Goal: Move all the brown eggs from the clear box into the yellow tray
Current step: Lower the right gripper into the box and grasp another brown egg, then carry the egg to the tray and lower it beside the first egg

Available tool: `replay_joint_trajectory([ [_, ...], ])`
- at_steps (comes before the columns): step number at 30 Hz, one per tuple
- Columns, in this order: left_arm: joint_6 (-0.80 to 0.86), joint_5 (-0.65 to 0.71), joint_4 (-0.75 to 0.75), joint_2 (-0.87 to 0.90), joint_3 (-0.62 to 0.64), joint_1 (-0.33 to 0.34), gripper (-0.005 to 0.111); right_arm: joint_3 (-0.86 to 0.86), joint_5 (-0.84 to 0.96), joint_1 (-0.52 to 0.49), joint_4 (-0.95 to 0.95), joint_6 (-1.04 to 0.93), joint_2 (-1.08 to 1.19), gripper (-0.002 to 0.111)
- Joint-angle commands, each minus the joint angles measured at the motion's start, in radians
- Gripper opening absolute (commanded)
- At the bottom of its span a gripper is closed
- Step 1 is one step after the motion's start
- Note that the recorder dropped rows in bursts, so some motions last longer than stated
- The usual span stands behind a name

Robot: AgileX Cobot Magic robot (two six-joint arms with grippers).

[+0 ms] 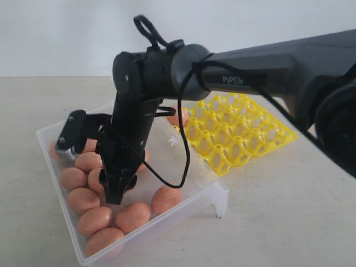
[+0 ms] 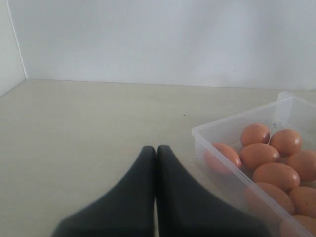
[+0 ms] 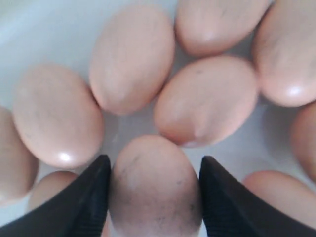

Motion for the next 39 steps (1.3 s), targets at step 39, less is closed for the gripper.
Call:
replay_joint_trajectory([
  [39, 0.001, 0.000, -0.005, -0.003, -0.004, -0.003, -0.004, 1.062, -1.685, -0.469, -0.118, 1.299, -0.647, 0.000],
])
